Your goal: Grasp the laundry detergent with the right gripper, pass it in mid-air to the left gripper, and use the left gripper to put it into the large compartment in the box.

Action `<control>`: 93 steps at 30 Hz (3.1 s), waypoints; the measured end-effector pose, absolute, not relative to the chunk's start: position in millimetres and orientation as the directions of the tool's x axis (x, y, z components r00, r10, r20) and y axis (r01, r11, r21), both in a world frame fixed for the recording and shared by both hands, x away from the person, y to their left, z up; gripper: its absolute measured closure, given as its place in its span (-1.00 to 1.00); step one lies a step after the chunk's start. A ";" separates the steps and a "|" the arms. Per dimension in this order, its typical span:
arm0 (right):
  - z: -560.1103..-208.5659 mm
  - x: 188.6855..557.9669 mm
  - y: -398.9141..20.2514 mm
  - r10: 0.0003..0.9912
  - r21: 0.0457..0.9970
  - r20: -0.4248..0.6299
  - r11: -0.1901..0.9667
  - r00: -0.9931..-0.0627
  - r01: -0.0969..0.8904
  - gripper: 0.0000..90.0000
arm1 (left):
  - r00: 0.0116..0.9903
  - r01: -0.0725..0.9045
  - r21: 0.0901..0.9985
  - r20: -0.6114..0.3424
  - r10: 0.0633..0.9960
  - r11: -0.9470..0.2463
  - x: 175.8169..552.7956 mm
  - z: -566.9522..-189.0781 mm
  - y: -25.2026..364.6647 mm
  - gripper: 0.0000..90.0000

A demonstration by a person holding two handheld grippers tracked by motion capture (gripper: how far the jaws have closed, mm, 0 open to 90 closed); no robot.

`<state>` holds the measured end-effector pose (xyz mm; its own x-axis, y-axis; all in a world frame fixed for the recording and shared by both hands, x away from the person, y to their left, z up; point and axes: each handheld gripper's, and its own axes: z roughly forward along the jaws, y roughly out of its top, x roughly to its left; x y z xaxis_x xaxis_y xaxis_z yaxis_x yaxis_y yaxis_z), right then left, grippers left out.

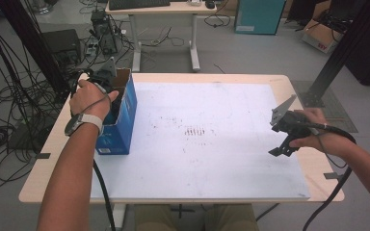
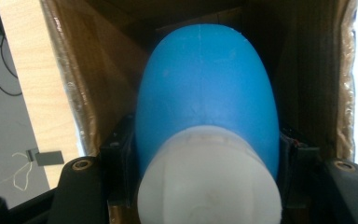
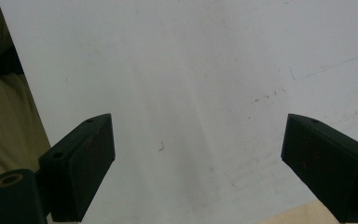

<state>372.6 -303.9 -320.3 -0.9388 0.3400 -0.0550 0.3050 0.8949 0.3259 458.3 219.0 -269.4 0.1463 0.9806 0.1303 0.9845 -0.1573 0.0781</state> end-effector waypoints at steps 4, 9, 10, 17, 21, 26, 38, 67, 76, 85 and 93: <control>-320.4 372.5 -305.2 0.343 0.322 -0.054 0.895 -0.938 0.309 -0.79 | 0.146 0.985 0.074 0.127 0.981 -0.156 458.6 -269.5 219.5 -0.17; -319.9 372.6 -306.4 0.345 0.324 -0.055 0.894 -0.937 0.310 -0.79 | 0.148 0.985 0.069 0.125 0.981 -0.157 459.1 -269.4 219.4 -0.17; -320.0 372.6 -306.5 0.345 0.326 -0.056 0.893 -0.937 0.309 -0.79 | 0.149 0.985 0.068 0.126 0.981 -0.158 459.3 -269.4 219.5 -0.17; -320.3 371.8 -307.7 0.351 0.326 -0.054 0.891 -0.935 0.315 -0.79 | 0.148 0.985 0.070 0.129 0.981 -0.157 459.5 -269.9 219.5 -0.17; -320.6 372.0 -307.6 0.347 0.328 -0.054 0.892 -0.936 0.312 -0.79 | 0.146 0.985 0.070 0.128 0.981 -0.156 459.8 -269.9 219.6 -0.17; -320.5 372.0 -307.4 0.349 0.327 -0.054 0.891 -0.936 0.314 -0.79 | 0.148 0.986 0.064 0.123 0.981 -0.156 460.1 -269.7 219.9 -0.17; -320.8 372.5 -307.0 0.345 0.331 -0.056 0.892 -0.937 0.309 -0.79 | 0.144 0.987 0.058 0.122 0.982 -0.152 460.9 -269.6 219.9 -0.17; -320.4 371.3 -308.1 0.350 0.333 -0.058 0.890 -0.935 0.313 -0.79 | 0.140 0.987 0.057 0.118 0.983 -0.148 460.4 -269.6 221.1 -0.17; -320.6 371.3 -308.4 0.350 0.333 -0.056 0.889 -0.935 0.313 -0.79 | 0.138 0.988 0.058 0.118 0.983 -0.146 460.7 -269.8 221.6 -0.17; -320.4 370.7 -308.7 0.353 0.330 -0.052 0.889 -0.934 0.318 -0.79 | 0.137 0.988 0.057 0.116 0.984 -0.144 460.5 -269.7 222.1 -0.17; -320.6 370.6 -308.5 0.351 0.332 -0.053 0.889 -0.935 0.315 -0.79 | 0.133 0.988 0.059 0.114 0.985 -0.141 460.3 -269.7 223.0 -0.17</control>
<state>370.6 -308.5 -320.6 -0.9350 0.3506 -0.0529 0.3147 0.8893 0.3318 460.3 223.0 -269.7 0.1335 0.9845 0.1137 0.9883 -0.1408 0.0587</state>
